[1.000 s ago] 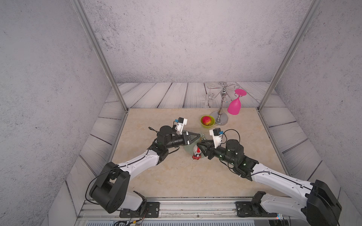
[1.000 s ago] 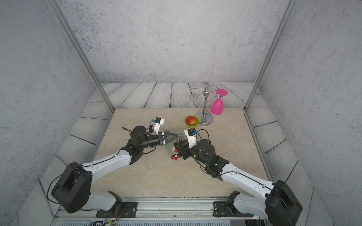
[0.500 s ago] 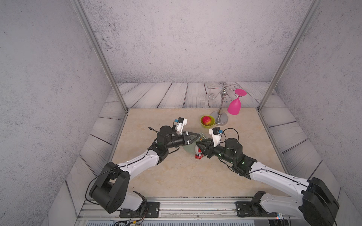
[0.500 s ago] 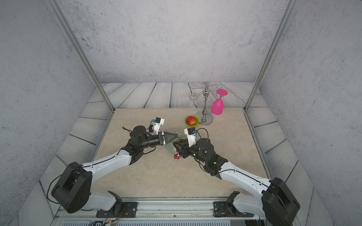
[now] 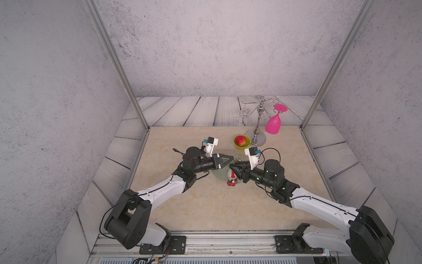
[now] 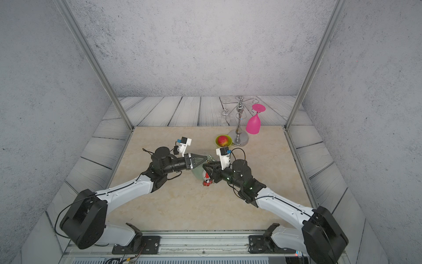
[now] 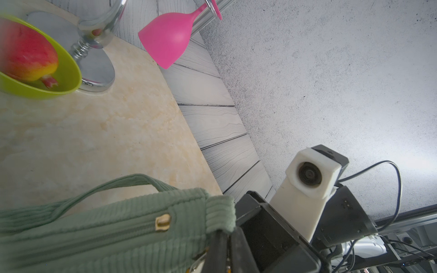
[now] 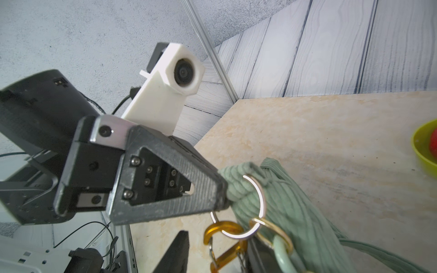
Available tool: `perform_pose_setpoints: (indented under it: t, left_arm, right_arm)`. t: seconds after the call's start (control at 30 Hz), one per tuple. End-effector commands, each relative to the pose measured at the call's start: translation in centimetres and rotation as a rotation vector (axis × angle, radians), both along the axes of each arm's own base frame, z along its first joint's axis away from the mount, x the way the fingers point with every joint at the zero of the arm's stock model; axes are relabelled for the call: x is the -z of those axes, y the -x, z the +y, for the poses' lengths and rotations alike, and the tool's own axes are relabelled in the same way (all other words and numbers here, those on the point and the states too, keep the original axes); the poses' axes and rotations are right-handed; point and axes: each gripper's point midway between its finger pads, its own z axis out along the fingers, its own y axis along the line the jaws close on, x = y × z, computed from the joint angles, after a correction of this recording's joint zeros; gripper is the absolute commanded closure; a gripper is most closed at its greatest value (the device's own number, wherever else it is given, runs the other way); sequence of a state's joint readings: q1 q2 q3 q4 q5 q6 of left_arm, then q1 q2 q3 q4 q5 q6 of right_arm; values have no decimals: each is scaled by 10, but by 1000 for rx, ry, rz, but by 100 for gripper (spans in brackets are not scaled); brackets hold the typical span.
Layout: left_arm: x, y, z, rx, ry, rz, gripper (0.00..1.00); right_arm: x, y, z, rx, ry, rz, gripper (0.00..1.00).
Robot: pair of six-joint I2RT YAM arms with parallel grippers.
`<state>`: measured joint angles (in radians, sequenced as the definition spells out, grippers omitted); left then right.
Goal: Remove the decoration from the bag
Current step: Remove the decoration item from the bag.
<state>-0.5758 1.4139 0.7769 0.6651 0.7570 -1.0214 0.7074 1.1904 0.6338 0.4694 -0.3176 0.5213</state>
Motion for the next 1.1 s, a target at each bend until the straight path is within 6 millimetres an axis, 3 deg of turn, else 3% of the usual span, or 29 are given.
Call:
perform_pose_setpoints:
  t: [0.0, 0.27, 0.87, 1.07]
  left_arm:
    - [-42, 5, 2, 18, 77, -119, 100]
    - [-45, 5, 3, 15, 81, -122, 100]
    - [-43, 5, 3, 16, 78, -118, 100]
    - [-43, 5, 3, 11, 79, -116, 100]
  right_arm:
    - [0, 5, 5, -49, -9, 7, 58]
    - [9, 6, 2, -38, 2, 19, 63]
    - [7, -10, -1, 20, -27, 23, 65]
    - [9, -11, -1, 17, -27, 29, 75]
